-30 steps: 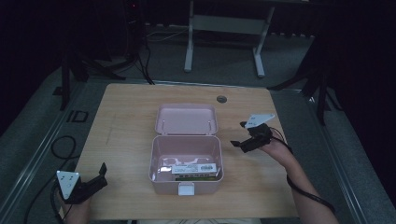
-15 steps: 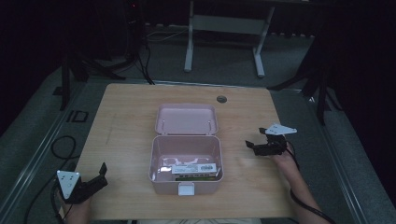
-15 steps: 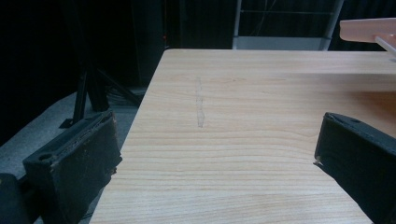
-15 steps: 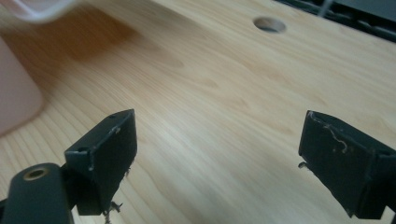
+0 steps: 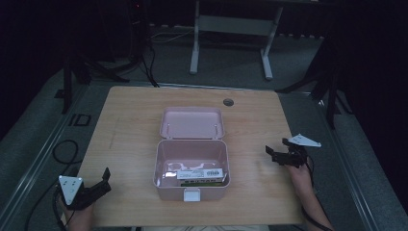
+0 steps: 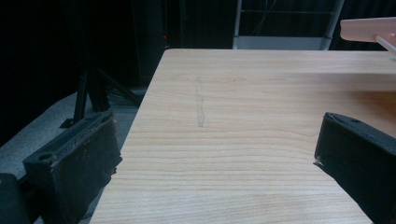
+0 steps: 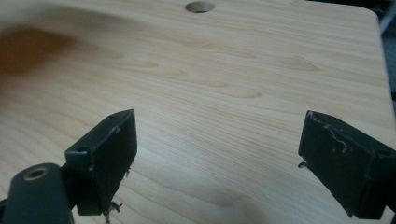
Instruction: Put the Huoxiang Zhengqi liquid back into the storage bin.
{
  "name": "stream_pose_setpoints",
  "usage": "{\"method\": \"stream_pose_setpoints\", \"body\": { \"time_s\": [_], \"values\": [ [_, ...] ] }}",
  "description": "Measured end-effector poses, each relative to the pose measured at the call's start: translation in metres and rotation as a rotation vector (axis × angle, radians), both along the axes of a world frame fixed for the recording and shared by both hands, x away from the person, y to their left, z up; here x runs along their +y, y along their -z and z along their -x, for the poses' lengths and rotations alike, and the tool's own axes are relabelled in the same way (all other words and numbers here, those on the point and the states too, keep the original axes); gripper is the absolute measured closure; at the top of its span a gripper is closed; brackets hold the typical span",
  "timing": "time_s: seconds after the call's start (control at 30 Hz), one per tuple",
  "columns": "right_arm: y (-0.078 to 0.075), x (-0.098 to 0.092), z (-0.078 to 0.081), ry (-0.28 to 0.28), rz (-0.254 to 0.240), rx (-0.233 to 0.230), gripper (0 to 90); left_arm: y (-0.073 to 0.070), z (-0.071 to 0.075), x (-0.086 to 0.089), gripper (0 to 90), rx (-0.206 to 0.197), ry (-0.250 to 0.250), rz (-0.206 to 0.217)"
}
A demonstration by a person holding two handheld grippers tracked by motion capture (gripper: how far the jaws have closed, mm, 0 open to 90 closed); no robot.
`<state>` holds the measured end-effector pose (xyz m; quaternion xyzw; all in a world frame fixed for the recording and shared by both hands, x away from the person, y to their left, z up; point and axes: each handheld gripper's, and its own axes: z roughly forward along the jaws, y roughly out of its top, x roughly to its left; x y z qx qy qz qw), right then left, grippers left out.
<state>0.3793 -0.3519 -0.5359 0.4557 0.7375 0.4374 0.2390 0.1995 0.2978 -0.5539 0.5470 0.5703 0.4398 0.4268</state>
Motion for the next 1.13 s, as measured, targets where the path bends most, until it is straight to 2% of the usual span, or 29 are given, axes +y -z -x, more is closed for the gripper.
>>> {"method": "stream_pose_setpoints", "body": {
  "time_s": [0.2,0.23,0.33,0.47,0.77,1.13],
  "values": [
    [0.006,-0.019,-0.001,0.100,-0.102,0.009,12.8,0.000,0.000,0.000,0.2,0.001,0.003,0.000],
    [0.007,-0.023,-0.001,0.129,-0.107,0.009,13.1,0.000,0.000,0.000,0.2,0.000,0.003,0.000],
    [0.008,-0.029,-0.002,0.155,-0.137,0.029,13.3,0.000,0.000,0.000,0.2,0.000,0.004,0.000],
    [0.011,-0.035,-0.003,0.176,-0.138,0.053,13.3,0.000,0.001,0.000,0.2,0.001,0.005,-0.001],
    [0.012,-0.045,0.002,0.242,-0.135,0.067,13.2,0.000,0.001,0.000,0.2,0.001,0.007,-0.002],
    [0.014,-0.045,0.002,0.243,-0.119,0.085,13.0,0.000,0.001,0.000,0.2,0.003,0.010,-0.002]
  ]
}}
